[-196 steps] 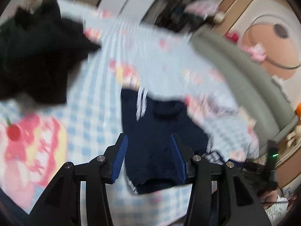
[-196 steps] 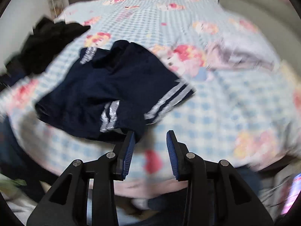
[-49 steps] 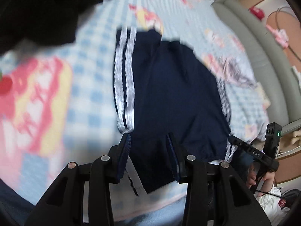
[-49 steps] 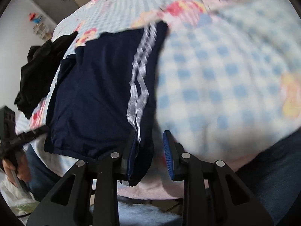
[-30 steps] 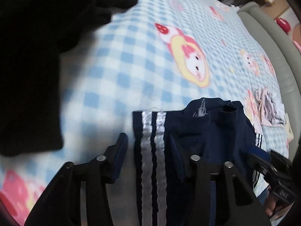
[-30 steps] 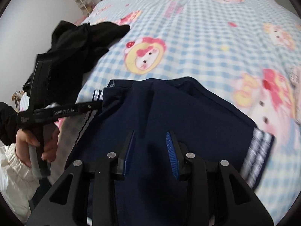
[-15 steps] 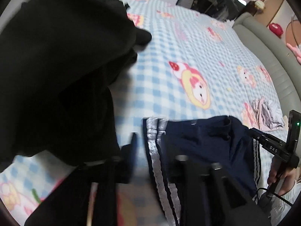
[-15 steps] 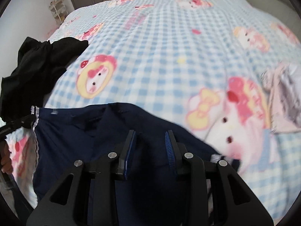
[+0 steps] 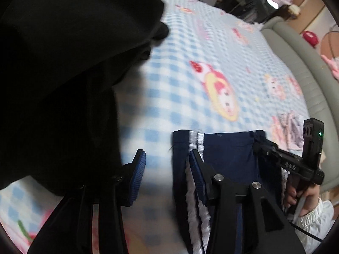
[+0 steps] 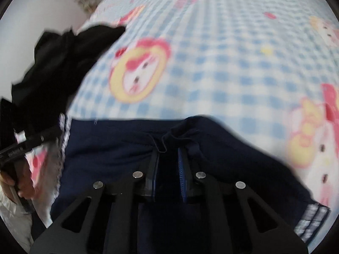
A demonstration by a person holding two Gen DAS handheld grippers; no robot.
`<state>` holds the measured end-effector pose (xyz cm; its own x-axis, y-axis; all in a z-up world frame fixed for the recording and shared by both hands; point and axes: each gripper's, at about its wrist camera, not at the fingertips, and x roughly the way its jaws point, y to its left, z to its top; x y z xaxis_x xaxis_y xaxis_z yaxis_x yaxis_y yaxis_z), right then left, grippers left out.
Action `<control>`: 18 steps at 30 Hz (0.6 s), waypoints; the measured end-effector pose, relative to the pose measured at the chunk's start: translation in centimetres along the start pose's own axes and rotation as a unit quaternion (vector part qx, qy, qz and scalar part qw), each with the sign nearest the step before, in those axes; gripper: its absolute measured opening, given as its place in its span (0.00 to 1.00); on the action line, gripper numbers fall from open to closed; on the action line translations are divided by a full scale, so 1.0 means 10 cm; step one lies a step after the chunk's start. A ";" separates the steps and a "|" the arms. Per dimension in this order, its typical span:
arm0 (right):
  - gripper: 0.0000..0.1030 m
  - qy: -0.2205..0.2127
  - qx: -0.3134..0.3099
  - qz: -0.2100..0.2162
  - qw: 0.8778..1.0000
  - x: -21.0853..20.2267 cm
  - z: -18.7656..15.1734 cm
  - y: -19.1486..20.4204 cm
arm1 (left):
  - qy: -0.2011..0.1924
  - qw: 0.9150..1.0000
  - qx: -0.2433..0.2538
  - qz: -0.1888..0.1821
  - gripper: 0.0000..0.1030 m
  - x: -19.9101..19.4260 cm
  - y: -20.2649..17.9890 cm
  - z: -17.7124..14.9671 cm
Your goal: Fold clothes
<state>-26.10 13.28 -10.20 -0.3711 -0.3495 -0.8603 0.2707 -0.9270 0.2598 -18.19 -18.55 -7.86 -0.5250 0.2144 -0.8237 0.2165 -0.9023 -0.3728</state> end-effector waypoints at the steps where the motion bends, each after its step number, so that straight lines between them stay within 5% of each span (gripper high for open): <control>1: 0.16 -0.013 -0.003 -0.013 1.000 -0.07 0.01 -0.02 | 0.001 1.000 0.005 0.006 0.50 0.03 -0.02 0.01; 7: 0.23 -0.017 -0.036 -0.003 0.999 -0.10 0.09 0.02 | 0.010 0.999 0.036 0.039 0.59 0.24 -0.16 0.04; 8: 0.23 -0.016 -0.042 -0.005 0.999 -0.08 0.10 0.05 | 0.011 0.998 0.041 0.045 0.53 0.27 -0.18 0.04; 9: 0.23 -0.012 -0.045 -0.008 0.999 -0.03 0.11 0.06 | 0.013 0.998 0.046 0.050 0.22 0.30 -0.20 0.05; 12: 0.23 0.006 -0.041 -0.015 0.999 0.15 0.17 0.05 | 0.010 0.997 0.053 0.060 0.15 0.29 -0.21 0.09; 15: 0.25 -0.021 -0.036 -0.012 0.999 0.05 0.24 0.08 | -0.040 0.992 0.052 0.109 0.12 -0.02 -0.16 0.17; 16: 0.30 -0.029 -0.037 -0.017 0.999 0.02 0.25 0.09 | -0.042 0.994 0.045 0.092 0.12 -0.08 -0.14 0.18; 17: 0.49 -0.028 -0.032 -0.027 0.999 0.01 0.25 0.08 | -0.039 0.996 0.036 0.065 0.14 -0.13 -0.12 0.18; 18: 0.55 -0.023 -0.024 -0.038 0.999 0.00 0.24 0.05 | -0.036 0.998 0.028 0.039 0.14 -0.17 -0.09 0.19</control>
<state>-28.12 12.45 -9.02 -0.4329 -0.2853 -0.8551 0.2817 -0.9439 0.1724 -19.03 -18.76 -5.29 -0.5665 0.1173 -0.8157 0.2140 -0.9349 -0.2831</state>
